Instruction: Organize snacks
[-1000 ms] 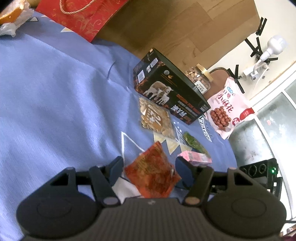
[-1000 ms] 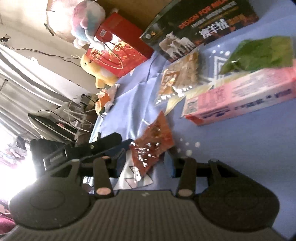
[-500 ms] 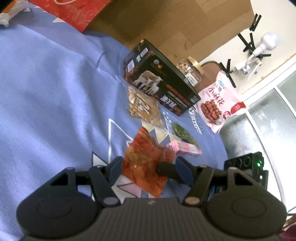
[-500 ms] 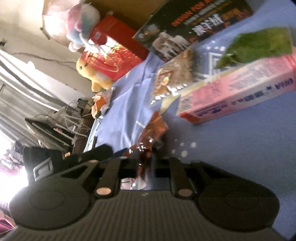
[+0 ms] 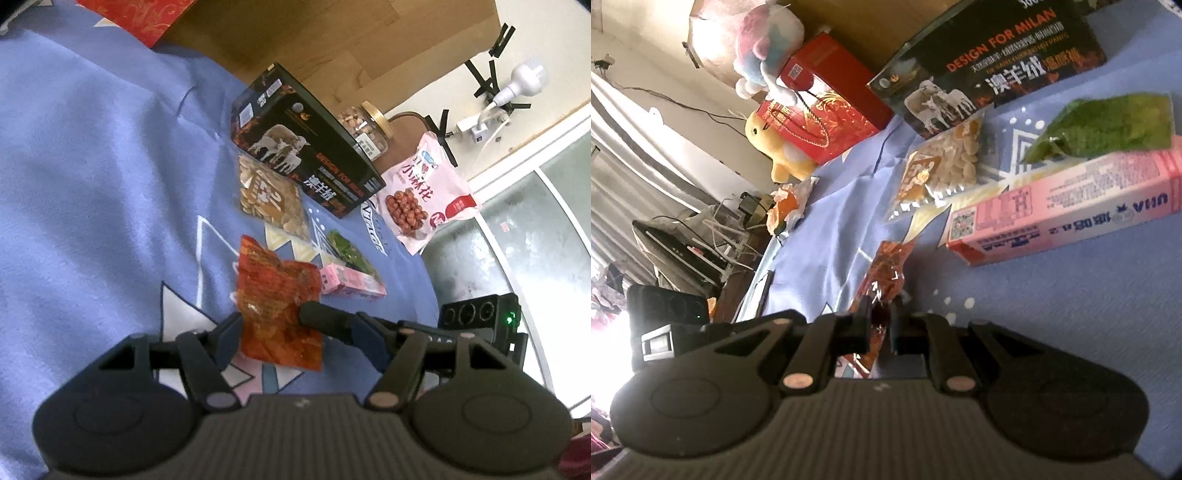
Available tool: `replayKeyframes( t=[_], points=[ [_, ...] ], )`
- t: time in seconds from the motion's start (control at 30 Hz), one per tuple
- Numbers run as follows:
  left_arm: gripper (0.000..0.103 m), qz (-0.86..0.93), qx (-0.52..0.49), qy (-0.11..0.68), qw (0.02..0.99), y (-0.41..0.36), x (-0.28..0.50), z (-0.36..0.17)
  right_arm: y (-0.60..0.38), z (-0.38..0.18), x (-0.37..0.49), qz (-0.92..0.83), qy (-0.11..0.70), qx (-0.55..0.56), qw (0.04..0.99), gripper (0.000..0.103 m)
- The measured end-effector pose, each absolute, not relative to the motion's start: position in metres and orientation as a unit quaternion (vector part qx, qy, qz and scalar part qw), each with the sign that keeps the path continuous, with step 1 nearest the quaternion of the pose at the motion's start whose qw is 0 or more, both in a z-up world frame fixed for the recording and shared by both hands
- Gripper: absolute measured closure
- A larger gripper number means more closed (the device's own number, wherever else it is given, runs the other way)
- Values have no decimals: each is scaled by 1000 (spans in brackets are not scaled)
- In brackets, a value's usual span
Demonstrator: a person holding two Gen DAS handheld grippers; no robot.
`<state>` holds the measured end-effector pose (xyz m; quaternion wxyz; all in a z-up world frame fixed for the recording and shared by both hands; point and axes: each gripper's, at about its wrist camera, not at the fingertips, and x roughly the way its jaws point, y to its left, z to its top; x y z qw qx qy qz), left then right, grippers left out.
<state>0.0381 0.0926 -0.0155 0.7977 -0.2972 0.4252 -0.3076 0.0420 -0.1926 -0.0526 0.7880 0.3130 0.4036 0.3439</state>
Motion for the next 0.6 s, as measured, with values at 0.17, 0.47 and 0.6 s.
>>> replayKeyframes(
  t=[0.17,0.47,0.6],
  points=[
    [37,-301,-291,421,805,95,37,-13,-208,-55,48,348,406,378,756,93],
    [37,-327,-303,407,798,88,49,0,-222,-44,50,366,388,420,734,94],
    [39,-332,-290,407,800,79,52,3,-228,-36,50,374,373,420,738,94]
  ],
)
